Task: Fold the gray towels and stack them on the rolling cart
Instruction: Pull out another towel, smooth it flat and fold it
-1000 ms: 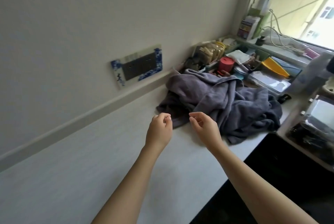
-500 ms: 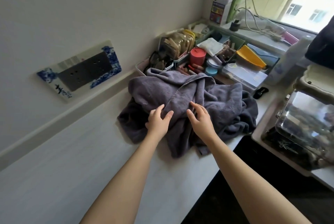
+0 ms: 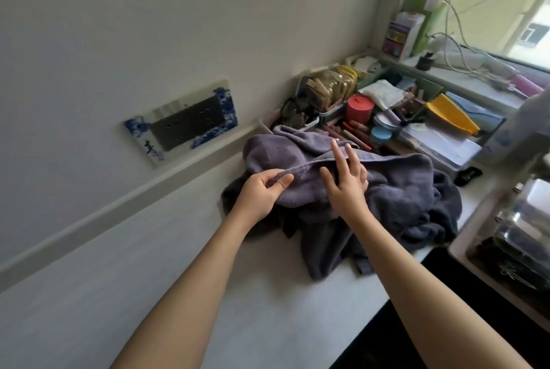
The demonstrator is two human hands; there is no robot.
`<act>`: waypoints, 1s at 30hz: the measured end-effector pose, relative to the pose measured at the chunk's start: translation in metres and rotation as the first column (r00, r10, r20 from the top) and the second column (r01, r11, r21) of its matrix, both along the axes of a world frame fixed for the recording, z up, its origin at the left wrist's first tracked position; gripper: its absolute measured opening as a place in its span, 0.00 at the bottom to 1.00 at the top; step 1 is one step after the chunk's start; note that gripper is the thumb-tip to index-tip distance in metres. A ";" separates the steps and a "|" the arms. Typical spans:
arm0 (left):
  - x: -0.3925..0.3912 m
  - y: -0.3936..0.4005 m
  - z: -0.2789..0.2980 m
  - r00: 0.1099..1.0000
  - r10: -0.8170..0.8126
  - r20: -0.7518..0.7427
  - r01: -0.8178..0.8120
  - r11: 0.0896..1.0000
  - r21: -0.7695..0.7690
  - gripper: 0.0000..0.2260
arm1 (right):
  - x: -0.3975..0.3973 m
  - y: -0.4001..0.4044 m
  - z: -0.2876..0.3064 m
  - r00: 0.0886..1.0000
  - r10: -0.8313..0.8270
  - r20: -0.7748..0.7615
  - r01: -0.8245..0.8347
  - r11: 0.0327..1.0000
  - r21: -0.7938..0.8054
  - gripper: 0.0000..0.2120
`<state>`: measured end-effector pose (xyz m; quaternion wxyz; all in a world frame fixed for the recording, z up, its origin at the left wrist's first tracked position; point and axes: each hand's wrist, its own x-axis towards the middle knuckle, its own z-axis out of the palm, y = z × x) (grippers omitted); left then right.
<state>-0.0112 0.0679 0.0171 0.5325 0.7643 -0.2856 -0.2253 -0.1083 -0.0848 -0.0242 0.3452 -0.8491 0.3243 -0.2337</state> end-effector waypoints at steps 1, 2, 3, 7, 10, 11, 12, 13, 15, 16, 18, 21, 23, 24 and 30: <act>0.003 0.012 0.009 1.000 0.003 0.012 -0.003 1.000 -0.011 0.07 | 0.005 0.003 0.005 1.000 0.012 -0.024 -0.012 0.999 -0.039 0.27; 0.007 0.027 0.017 0.999 0.013 0.032 -0.013 1.000 -0.019 0.06 | 0.010 0.007 0.010 0.998 0.032 -0.048 -0.036 0.996 -0.084 0.27; 0.011 0.042 0.025 0.998 0.026 0.054 -0.025 0.999 -0.025 0.05 | 0.015 0.011 0.014 0.996 0.055 -0.070 -0.063 0.990 -0.124 0.26; 0.028 0.108 0.050 0.981 0.144 0.131 -0.137 0.989 -0.059 0.05 | 0.032 0.040 0.030 0.982 0.180 -0.063 -0.191 0.945 -0.266 0.28; 0.044 0.167 0.056 0.949 0.275 0.151 -0.269 0.961 -0.058 0.05 | 0.041 0.073 0.047 0.954 0.300 -0.024 -0.293 0.907 -0.303 0.18; 0.048 0.191 0.057 0.937 0.310 0.163 -0.306 0.951 -0.047 0.05 | 0.045 0.090 0.052 0.930 0.367 -0.013 -0.355 0.890 -0.287 0.15; 0.051 0.206 0.056 0.930 0.327 0.168 -0.327 0.945 -0.031 0.05 | 0.047 0.100 0.057 0.904 0.427 -0.002 -0.413 0.875 -0.252 0.14; 0.053 0.228 0.055 0.919 0.355 0.171 -0.356 0.934 -0.022 0.04 | 0.051 0.118 0.061 0.873 0.488 0.008 -0.474 0.851 -0.225 0.15; 0.053 0.272 0.054 0.898 0.404 0.176 -0.410 0.912 -0.003 0.05 | 0.060 0.157 0.064 0.832 0.555 -0.019 -0.552 0.821 -0.146 0.15; 0.051 0.292 0.053 0.888 0.424 0.177 -0.433 0.901 0.011 0.06 | 0.065 0.174 0.062 0.820 0.571 -0.048 -0.572 0.812 -0.116 0.14; 0.047 0.331 0.052 0.866 0.468 0.177 -0.479 0.877 0.025 0.07 | 0.076 0.205 0.060 0.795 0.598 -0.106 -0.606 0.789 -0.098 0.12; 0.038 0.403 0.056 0.764 0.617 0.190 -0.628 0.778 -0.002 0.06 | 0.092 0.264 0.063 0.722 0.670 -0.172 -0.690 0.716 -0.103 0.15; 0.035 0.440 0.061 0.661 0.712 0.236 -0.726 0.686 -0.035 0.08 | 0.099 0.287 0.067 0.687 0.700 -0.194 -0.724 0.683 -0.097 0.16; 0.029 0.470 0.066 0.592 0.765 0.254 -0.779 0.624 -0.061 0.10 | 0.104 0.307 0.068 0.652 0.730 -0.205 -0.755 0.649 -0.093 0.17; -0.001 0.581 0.090 0.393 0.829 0.398 -0.899 0.437 -0.021 0.11 | 0.119 0.378 0.079 0.419 0.848 -0.324 -0.889 0.455 0.042 0.22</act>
